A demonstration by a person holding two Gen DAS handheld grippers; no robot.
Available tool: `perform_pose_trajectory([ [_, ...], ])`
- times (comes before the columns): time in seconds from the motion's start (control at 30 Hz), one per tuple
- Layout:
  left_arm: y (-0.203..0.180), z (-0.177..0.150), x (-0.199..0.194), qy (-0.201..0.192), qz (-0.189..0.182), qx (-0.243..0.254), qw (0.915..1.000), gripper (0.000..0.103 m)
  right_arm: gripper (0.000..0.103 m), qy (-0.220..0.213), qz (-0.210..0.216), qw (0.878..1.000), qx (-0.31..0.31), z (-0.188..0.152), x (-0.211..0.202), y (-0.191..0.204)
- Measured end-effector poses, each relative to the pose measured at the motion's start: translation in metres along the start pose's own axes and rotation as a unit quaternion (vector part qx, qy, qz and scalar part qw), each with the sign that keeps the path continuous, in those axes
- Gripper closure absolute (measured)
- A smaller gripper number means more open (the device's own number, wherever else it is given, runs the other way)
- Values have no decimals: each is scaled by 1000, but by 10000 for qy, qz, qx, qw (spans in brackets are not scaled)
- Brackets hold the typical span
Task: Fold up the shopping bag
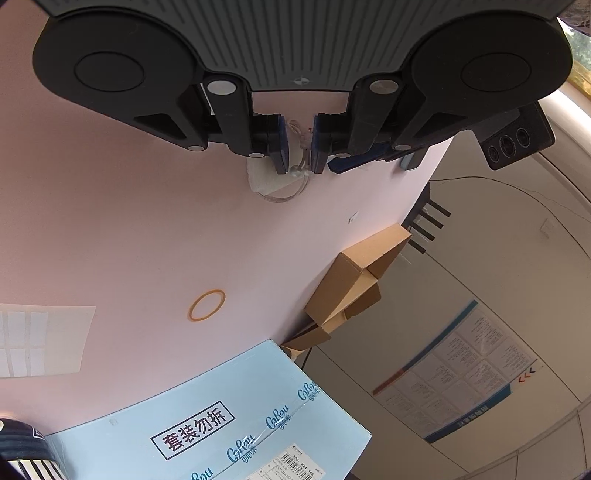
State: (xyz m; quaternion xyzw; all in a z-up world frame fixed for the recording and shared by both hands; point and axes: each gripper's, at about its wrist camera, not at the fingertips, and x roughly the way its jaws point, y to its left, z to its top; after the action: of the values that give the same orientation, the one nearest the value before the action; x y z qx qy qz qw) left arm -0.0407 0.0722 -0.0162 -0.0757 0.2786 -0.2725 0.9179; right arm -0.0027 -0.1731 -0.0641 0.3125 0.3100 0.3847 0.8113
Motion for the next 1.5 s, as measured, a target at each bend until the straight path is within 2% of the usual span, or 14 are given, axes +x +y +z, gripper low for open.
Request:
perform_pose_trajectory([
  [0.2, 5, -1, -2, -42, -96, -171, 9998, 53, 90, 152, 148, 9996, -182, 4, 22, 10],
  [0.33, 2, -1, -2, -29, -56, -87, 9999, 53, 89, 244, 266, 9990, -248, 5, 33, 16],
  [0.43, 2, -1, -1, -31, -40, -64, 10000, 53, 78, 229, 288, 9984, -428, 7, 30, 21],
  [0.6, 4, -3, -2, -38, -53, -86, 9999, 53, 76, -114, -33, 9971, -755, 14, 2, 21],
  [0.67, 4, -3, -2, -39, -51, -85, 9999, 53, 68, -221, -383, 9950, -898, 15, -9, 17],
  [0.8, 4, -3, -2, -42, -65, -97, 9999, 52, 67, -222, -727, 9950, -649, 8, -22, -4],
  [0.97, 4, -3, -1, -41, -87, -109, 9999, 51, 67, -96, -484, 9979, -410, 2, -10, -15],
  [1.2, 2, -3, -1, -44, -65, -84, 9999, 51, 67, 43, -295, 9979, -579, 1, 9, -4],
  [1.23, 2, -3, -1, -43, -67, -86, 9999, 51, 73, 36, -334, 9974, -632, 0, 10, -2],
  [1.27, 2, -3, -1, -43, -69, -89, 9999, 51, 87, 27, -384, 9971, -650, 0, 9, 0],
  [1.3, 2, -2, -1, -42, -71, -93, 9999, 51, 93, 3, -425, 9971, -624, -1, 8, -1],
  [1.5, 5, -4, -6, -163, -189, -279, 9993, 50, 96, -170, -232, 9978, -604, -5, -2, 0],
])
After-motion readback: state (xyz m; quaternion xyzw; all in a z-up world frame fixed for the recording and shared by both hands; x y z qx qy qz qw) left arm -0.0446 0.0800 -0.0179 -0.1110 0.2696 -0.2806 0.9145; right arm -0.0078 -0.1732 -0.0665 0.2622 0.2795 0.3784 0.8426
